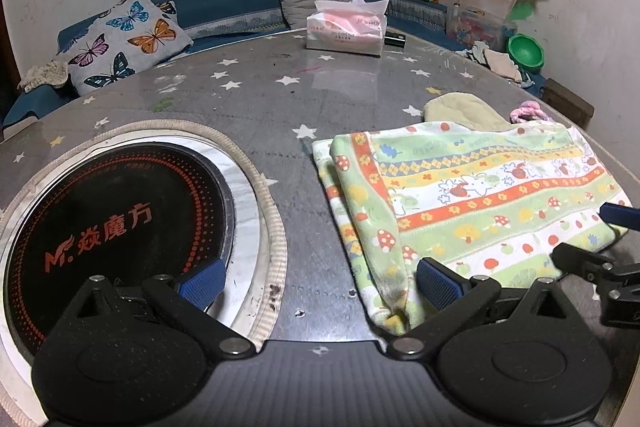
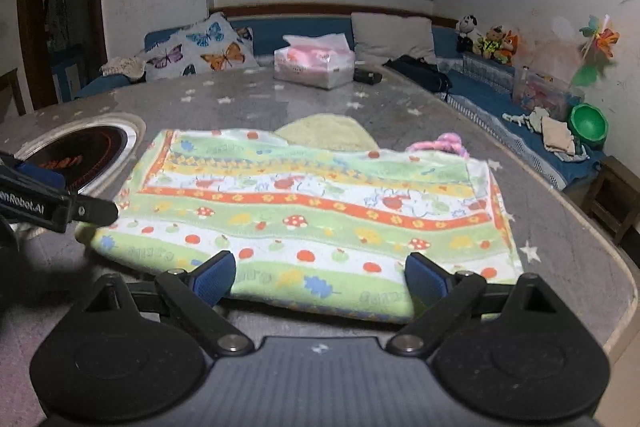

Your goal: Fold clothes

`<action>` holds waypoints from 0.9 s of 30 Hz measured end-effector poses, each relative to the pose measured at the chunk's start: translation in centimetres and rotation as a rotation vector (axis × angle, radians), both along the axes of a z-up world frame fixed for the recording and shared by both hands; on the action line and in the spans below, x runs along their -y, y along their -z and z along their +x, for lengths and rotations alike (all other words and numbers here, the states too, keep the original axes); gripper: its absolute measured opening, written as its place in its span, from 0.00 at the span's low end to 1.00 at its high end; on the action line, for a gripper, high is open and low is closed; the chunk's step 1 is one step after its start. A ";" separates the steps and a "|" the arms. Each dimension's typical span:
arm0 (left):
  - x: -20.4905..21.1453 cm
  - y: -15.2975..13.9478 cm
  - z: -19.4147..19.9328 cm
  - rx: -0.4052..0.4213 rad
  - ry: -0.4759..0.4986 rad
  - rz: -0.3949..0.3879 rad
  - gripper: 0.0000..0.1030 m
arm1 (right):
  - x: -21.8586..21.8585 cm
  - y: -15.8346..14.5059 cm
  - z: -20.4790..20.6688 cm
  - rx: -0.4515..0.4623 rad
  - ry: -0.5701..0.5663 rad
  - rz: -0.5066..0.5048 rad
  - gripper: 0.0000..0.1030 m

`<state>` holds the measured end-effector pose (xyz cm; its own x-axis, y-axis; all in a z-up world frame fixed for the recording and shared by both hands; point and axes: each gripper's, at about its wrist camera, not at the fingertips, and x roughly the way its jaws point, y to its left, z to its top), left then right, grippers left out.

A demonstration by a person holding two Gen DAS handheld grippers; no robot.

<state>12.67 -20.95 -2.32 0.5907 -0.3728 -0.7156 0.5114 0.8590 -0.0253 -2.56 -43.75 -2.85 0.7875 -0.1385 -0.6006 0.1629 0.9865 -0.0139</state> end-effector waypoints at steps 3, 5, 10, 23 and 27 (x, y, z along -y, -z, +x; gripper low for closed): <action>-0.2 -0.1 -0.3 0.000 0.006 -0.002 1.00 | 0.1 0.1 -0.2 0.007 0.003 0.016 0.98; -0.3 -0.1 -0.5 0.000 0.012 -0.004 1.00 | 0.2 0.2 -0.4 0.008 0.007 0.029 0.98; -0.6 -0.3 -1.1 0.004 0.016 -0.008 1.00 | 0.0 0.3 -1.0 0.021 0.011 0.042 1.00; -1.3 -0.5 -3.1 -0.008 0.043 -0.044 1.00 | -0.3 -0.1 -2.7 0.086 0.108 0.095 1.00; -1.7 -0.4 -3.8 -0.010 0.039 -0.037 1.00 | -0.8 -0.1 -3.1 0.095 0.119 0.097 1.00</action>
